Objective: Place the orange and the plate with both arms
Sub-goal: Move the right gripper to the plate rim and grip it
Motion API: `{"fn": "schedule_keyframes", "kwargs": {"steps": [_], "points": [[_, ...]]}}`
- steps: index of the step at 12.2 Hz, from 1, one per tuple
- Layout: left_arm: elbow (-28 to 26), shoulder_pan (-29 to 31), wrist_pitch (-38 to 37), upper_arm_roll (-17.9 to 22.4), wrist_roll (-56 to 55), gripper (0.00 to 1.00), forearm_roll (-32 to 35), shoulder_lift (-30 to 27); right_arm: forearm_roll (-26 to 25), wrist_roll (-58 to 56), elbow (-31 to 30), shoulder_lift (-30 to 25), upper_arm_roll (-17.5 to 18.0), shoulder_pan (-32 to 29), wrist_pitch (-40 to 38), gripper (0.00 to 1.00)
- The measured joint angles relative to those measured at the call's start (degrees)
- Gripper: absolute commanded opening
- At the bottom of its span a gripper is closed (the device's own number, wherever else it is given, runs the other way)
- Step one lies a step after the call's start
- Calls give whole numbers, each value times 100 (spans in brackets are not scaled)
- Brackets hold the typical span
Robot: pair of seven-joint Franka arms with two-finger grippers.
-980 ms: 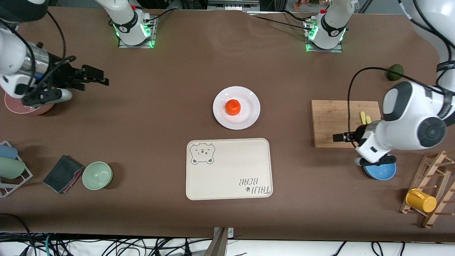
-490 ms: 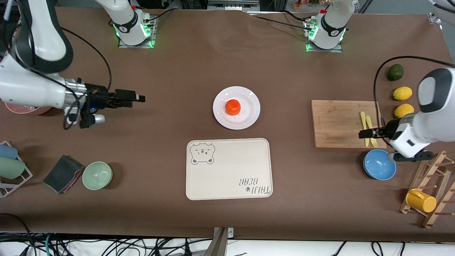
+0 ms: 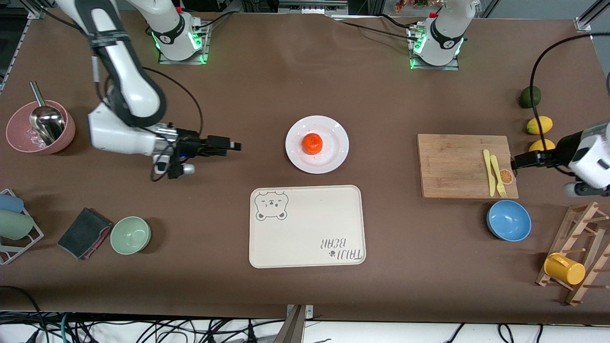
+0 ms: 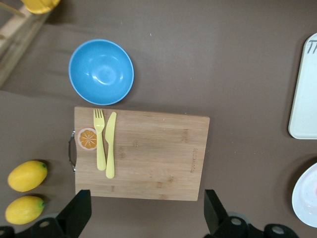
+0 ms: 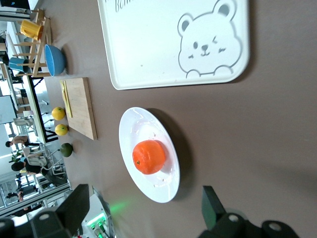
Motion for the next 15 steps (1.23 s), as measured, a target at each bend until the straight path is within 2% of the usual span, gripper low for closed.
{"fn": "schedule_keyframes", "kwargs": {"steps": [1,2,5,6,8,10,12,15], "points": [[-2,-546,-16,474,146,100,-1,-224,125,-14,-66,70,234,36,375,100],[-3,-828,-23,645,278,100,1,-420,311,-62,-135,151,496,42,776,100],[-39,-910,-89,725,467,100,2,-799,1327,-643,-310,558,1324,68,2064,100],[-115,-884,-69,746,514,100,2,-835,1696,-975,-315,722,1493,105,2346,100],[-367,-889,149,753,556,100,1,-837,2213,-1560,-315,934,1569,162,2536,100],[-498,-894,225,733,569,100,1,-836,2501,-1890,-313,1046,1563,157,2573,99],[-500,-888,236,730,588,100,1,-839,2837,-2212,-307,1147,1570,199,2631,94],[-504,-884,237,733,606,100,1,-839,3619,-3053,-293,1333,1571,279,2704,88]]}}
